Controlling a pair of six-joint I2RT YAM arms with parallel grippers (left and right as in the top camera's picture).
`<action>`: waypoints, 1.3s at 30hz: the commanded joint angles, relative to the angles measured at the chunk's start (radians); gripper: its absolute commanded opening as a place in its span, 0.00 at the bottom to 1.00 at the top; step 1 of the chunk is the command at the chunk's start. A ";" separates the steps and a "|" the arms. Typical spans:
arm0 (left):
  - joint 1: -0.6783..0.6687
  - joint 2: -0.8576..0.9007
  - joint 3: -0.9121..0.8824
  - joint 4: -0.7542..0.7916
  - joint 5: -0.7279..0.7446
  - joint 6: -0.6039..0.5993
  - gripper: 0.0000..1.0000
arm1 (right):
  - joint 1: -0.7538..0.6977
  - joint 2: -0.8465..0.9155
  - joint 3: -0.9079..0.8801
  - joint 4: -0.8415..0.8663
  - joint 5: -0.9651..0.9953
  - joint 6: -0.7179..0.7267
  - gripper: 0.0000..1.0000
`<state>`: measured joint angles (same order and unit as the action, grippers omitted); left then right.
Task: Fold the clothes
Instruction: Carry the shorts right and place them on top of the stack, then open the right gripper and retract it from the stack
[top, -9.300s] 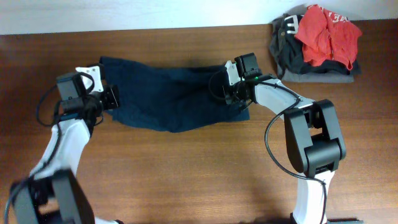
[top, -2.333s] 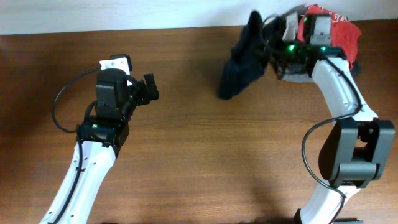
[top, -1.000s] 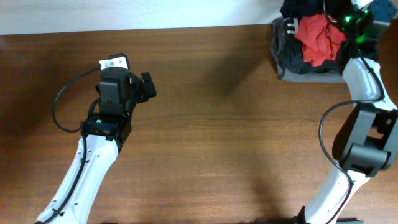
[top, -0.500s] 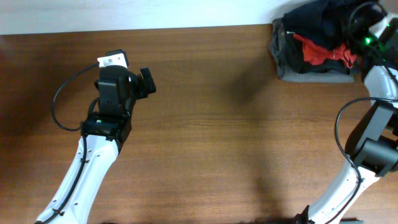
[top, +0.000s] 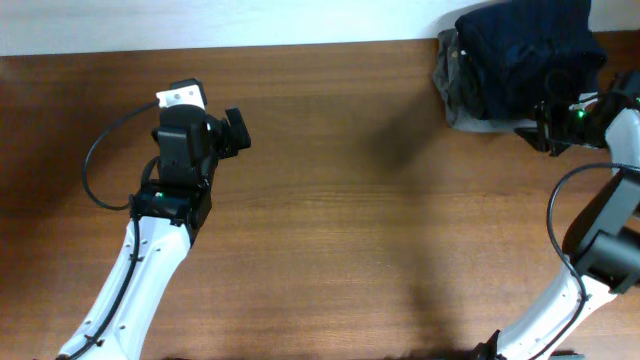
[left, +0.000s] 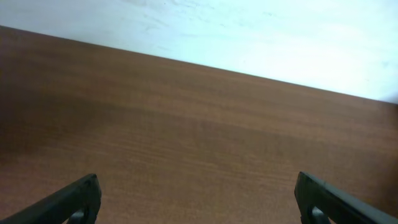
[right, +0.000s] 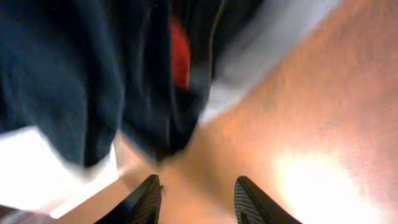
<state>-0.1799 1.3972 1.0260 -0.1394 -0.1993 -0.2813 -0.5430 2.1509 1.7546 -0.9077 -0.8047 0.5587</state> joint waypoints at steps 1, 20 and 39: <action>0.006 0.002 0.007 -0.016 -0.007 -0.006 0.99 | -0.028 -0.130 0.007 -0.077 -0.015 -0.159 0.43; 0.006 0.023 0.007 -0.029 -0.007 -0.006 0.99 | 0.253 -0.014 0.007 1.001 0.869 -0.545 0.99; 0.006 0.174 0.007 0.034 -0.037 -0.006 0.99 | 0.193 0.230 0.007 0.992 0.855 -0.393 0.99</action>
<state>-0.1799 1.5650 1.0260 -0.1104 -0.2077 -0.2813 -0.3462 2.3741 1.7947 0.1390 0.0406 0.1650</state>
